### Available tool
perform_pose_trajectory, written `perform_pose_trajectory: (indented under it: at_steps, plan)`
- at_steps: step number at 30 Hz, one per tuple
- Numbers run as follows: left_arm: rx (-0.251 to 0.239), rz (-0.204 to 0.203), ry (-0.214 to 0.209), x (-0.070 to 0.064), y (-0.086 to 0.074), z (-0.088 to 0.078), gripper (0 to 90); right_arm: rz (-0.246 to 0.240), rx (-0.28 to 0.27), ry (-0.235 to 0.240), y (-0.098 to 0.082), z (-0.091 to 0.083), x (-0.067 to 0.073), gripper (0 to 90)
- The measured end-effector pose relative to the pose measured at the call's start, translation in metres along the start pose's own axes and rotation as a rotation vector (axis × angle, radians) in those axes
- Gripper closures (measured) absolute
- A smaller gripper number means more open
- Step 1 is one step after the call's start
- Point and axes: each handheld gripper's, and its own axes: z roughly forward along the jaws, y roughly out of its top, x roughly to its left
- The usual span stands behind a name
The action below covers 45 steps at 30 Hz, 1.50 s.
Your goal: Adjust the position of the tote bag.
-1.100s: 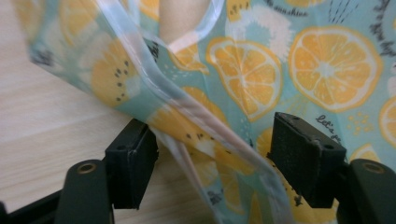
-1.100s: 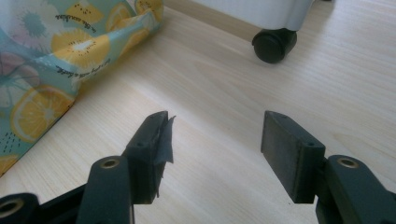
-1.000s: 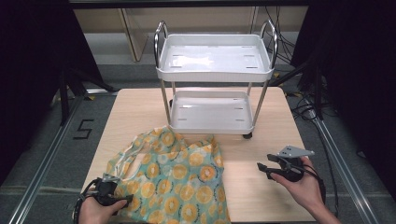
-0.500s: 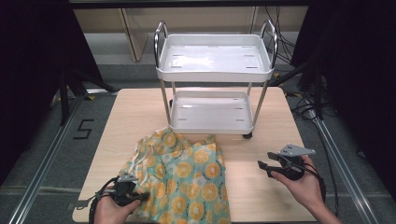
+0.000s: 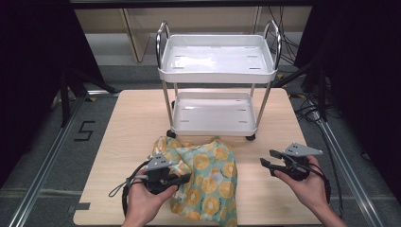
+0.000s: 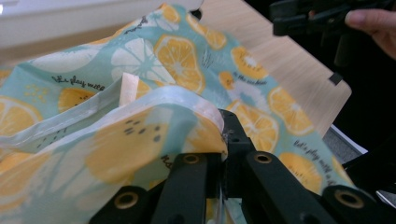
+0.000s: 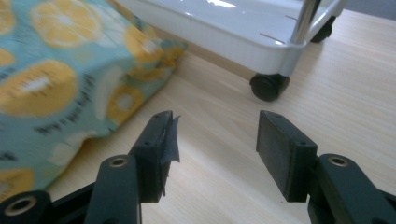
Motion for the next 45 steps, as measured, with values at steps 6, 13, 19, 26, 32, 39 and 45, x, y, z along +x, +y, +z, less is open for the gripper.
perform_pose_trajectory:
  at_steps: [6, 13, 19, 26, 32, 39, 45]
  plan:
    - [-0.035, 0.025, -0.041, -0.018, 0.017, 0.023, 88.3, -0.002, -0.056, 0.024, 0.012, -0.013, 0.010, 49.3]
    - [-0.076, 0.032, -0.032, -0.025, 0.034, 0.041, 88.3, -0.057, -0.142, 0.093, 0.030, -0.028, 0.035, 51.9]
    - [-0.089, 0.017, -0.040, -0.026, 0.043, 0.052, 88.3, -0.128, -0.139, 0.198, 0.036, -0.022, 0.066, 49.7]
    - [-0.112, 0.019, -0.012, -0.026, 0.052, 0.060, 88.3, -0.116, -0.139, 0.295, 0.039, -0.011, 0.100, 42.8]
    - [-0.117, 0.047, 0.015, -0.027, 0.054, 0.065, 88.3, -0.103, -0.133, 0.329, 0.042, -0.002, 0.118, 38.2]
    - [-0.127, 0.052, 0.027, -0.026, 0.053, 0.070, 88.3, -0.002, -0.125, 0.325, 0.050, 0.001, 0.124, 33.8]
    - [-0.130, 0.041, 0.034, -0.027, 0.053, 0.073, 88.3, 0.028, -0.121, 0.276, 0.051, 0.009, 0.124, 28.8]
